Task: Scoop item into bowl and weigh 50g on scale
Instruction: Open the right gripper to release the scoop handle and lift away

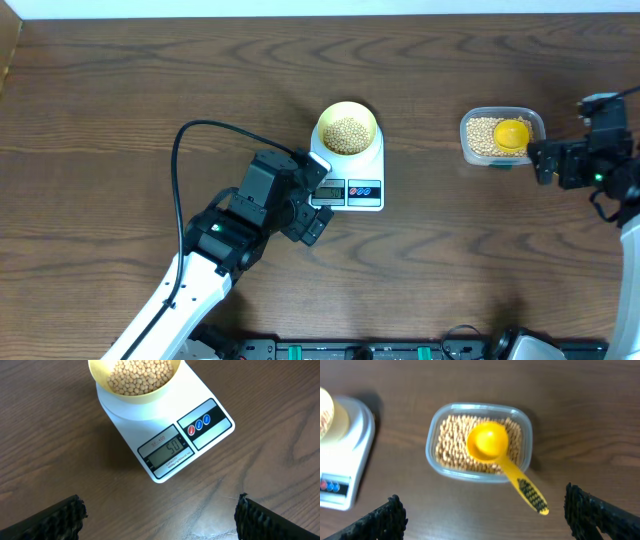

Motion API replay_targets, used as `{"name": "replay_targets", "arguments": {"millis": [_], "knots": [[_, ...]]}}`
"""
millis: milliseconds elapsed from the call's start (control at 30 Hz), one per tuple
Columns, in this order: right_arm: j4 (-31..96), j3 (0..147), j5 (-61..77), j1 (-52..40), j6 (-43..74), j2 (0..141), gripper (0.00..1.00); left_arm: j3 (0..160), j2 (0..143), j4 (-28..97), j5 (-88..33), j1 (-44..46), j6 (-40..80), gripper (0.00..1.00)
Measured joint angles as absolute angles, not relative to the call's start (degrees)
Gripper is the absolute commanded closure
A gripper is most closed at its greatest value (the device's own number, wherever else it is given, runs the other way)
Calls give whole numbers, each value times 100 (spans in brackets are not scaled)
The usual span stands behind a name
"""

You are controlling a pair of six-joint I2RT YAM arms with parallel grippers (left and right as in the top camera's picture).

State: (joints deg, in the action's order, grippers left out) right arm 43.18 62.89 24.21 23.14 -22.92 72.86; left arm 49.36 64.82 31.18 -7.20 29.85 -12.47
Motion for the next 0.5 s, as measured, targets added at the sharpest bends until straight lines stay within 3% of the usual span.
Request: {"name": "replay_targets", "arguments": {"millis": [500], "knots": [[4364, 6289, 189, 1214, -2668, 7286, 1, 4936, 6482, 3118, -720, 2985, -1247, 2]]}}
